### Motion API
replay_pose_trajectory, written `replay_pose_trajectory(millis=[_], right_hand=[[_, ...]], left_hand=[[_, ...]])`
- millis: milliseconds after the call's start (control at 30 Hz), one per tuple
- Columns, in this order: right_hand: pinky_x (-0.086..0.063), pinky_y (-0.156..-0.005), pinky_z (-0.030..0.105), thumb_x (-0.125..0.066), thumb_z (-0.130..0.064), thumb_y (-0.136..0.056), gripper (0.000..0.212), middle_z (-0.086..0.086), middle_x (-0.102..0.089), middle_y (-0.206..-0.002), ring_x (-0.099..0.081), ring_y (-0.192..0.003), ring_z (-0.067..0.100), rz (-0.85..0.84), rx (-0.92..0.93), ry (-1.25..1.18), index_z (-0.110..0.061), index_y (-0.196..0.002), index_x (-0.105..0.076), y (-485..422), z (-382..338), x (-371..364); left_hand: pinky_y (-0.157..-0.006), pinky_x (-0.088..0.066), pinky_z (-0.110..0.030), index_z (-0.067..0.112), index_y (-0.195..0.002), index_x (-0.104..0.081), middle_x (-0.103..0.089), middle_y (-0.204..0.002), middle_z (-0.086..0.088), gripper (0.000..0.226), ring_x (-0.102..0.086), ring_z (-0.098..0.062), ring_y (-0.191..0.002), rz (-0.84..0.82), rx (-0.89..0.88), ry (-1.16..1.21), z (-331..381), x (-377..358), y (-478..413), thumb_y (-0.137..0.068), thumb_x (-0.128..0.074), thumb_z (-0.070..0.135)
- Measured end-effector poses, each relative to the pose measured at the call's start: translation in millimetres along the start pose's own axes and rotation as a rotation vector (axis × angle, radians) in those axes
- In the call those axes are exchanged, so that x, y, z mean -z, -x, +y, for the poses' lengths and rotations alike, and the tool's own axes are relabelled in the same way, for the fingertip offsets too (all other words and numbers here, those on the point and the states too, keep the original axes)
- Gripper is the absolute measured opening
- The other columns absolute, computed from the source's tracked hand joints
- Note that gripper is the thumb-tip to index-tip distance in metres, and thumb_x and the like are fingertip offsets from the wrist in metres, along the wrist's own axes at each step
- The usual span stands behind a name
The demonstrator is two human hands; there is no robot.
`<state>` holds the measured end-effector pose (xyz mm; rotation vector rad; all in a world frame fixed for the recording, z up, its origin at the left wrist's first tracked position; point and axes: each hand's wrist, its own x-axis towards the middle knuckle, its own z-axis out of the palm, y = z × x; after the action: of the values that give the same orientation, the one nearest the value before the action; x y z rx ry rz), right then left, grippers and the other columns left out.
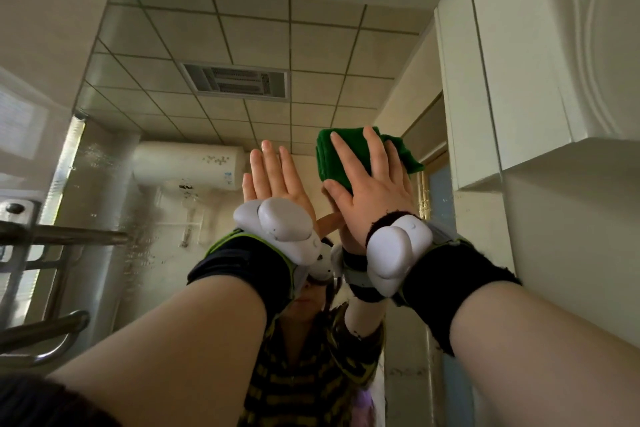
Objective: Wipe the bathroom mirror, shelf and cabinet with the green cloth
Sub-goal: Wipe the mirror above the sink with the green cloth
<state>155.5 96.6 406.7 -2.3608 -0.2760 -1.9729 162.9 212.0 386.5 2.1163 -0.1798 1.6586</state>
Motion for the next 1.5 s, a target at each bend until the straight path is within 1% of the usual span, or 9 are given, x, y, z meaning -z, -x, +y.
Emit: replay_pose_trajectory(millis=[100,233,333,467,800,1133,1267,1367,1500], right_hand=[[-0.001,-0.113,0.040,-0.035,-0.058,-0.089,0.060,-0.016,0.009,-0.152,0.005,-0.140,0.021,0.012,0.019,0.004,-0.055,-0.139,-0.002,-4.7,4.3,0.4],[-0.005,-0.113,0.041,-0.034,-0.059,-0.088,0.059,-0.014,0.005,-0.153,0.002,-0.140,0.023,0.024,-0.026,0.025,-0.054,-0.139,-0.004,-20.4,14.7,6.8],[-0.009,-0.113,0.041,-0.037,-0.058,-0.088,0.059,-0.010,0.000,-0.154,-0.004,-0.141,0.026,0.027,-0.070,0.062,-0.053,-0.140,-0.008,-35.3,20.8,14.7],[-0.014,-0.112,0.042,-0.041,-0.055,-0.089,0.061,-0.004,-0.006,-0.155,-0.010,-0.139,0.028,0.072,-0.139,0.096,-0.047,-0.142,-0.014,-52.4,26.3,25.9],[-0.014,-0.112,0.043,-0.039,-0.055,-0.089,0.061,-0.002,-0.005,-0.154,-0.010,-0.139,0.030,0.136,-0.152,0.087,-0.045,-0.143,-0.012,-31.6,24.1,15.7],[-0.005,-0.114,0.040,-0.036,-0.055,-0.090,0.061,-0.009,0.005,-0.154,0.000,-0.141,0.024,0.040,-0.123,0.062,-0.050,-0.142,-0.004,-2.6,27.8,15.9],[-0.006,-0.114,0.041,-0.037,-0.056,-0.089,0.062,-0.008,0.003,-0.154,0.000,-0.141,0.025,0.019,-0.092,0.082,-0.050,-0.142,-0.005,-3.6,33.7,19.2],[-0.009,-0.113,0.042,-0.036,-0.057,-0.088,0.062,-0.004,-0.002,-0.155,-0.004,-0.141,0.027,0.049,-0.033,0.155,-0.047,-0.143,-0.009,-5.3,39.2,21.5],[-0.011,-0.113,0.041,-0.034,-0.056,-0.089,0.061,-0.002,-0.004,-0.155,-0.007,-0.141,0.029,0.044,-0.024,0.196,-0.044,-0.144,-0.010,-20.1,50.3,30.4]], left_hand=[[-0.111,0.016,-0.034,0.012,-0.146,0.017,0.025,-0.152,-0.010,0.123,0.021,-0.025,-0.142,-0.032,-0.027,0.004,-2.0,3.6,1.0,-0.062,-0.033,0.087],[-0.112,0.015,-0.035,0.009,-0.146,0.018,0.026,-0.152,-0.012,0.133,0.021,-0.026,-0.141,-0.064,-0.059,0.006,-5.0,5.3,0.7,-0.043,-0.018,0.085],[-0.112,0.014,-0.036,0.009,-0.146,0.017,0.024,-0.153,-0.012,0.132,0.020,-0.027,-0.142,-0.055,-0.075,-0.001,-7.2,2.5,0.1,-0.054,-0.037,0.086],[-0.112,0.015,-0.036,0.009,-0.145,0.018,0.025,-0.152,-0.012,0.128,0.021,-0.027,-0.141,-0.047,-0.092,0.001,-10.2,-1.2,-1.9,-0.060,-0.043,0.083],[-0.112,0.014,-0.035,0.009,-0.147,0.014,0.021,-0.154,-0.012,0.133,0.018,-0.027,-0.142,0.008,-0.087,0.003,-8.4,-4.7,-1.3,-0.052,-0.040,0.086],[-0.112,0.013,-0.036,0.009,-0.148,0.010,0.015,-0.155,-0.012,0.130,0.014,-0.027,-0.143,0.050,-0.115,0.020,-11.6,-10.6,-3.8,-0.057,-0.048,0.082],[-0.112,0.009,-0.036,0.006,-0.148,-0.005,0.001,-0.156,-0.015,0.136,0.004,-0.031,-0.144,0.073,-0.115,0.067,-10.2,-10.2,-3.2,-0.046,-0.054,0.082],[-0.114,-0.006,-0.045,-0.002,-0.144,-0.024,-0.018,-0.151,-0.022,0.130,-0.013,-0.040,-0.141,0.126,-0.113,0.128,-8.2,-9.9,-1.2,-0.044,-0.044,0.079],[-0.106,-0.023,-0.055,-0.010,-0.135,-0.039,-0.034,-0.142,-0.030,0.126,-0.031,-0.049,-0.131,0.166,-0.144,0.128,-8.2,-13.7,-2.5,-0.044,-0.052,0.076]])
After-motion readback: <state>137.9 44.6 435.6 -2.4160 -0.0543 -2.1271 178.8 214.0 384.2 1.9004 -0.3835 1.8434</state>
